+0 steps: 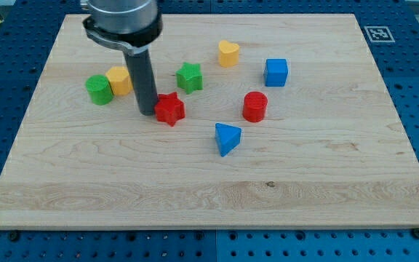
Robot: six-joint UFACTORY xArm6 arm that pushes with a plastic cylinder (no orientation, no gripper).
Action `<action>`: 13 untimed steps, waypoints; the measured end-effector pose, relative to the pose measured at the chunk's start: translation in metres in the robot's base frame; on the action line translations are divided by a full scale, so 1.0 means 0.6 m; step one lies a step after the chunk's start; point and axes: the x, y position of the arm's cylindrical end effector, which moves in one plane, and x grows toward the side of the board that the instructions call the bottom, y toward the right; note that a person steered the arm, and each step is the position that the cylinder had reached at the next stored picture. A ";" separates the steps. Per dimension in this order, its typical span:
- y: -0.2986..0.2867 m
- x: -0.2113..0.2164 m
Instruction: Move the green circle to the bottom center of the board
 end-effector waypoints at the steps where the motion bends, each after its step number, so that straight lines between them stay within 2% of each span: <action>1: 0.030 0.018; 3: 0.039 0.029; 5: -0.147 0.028; 6: -0.224 -0.004; 7: -0.216 -0.091; 8: -0.205 -0.107; 11: -0.153 -0.042; 13: -0.139 -0.043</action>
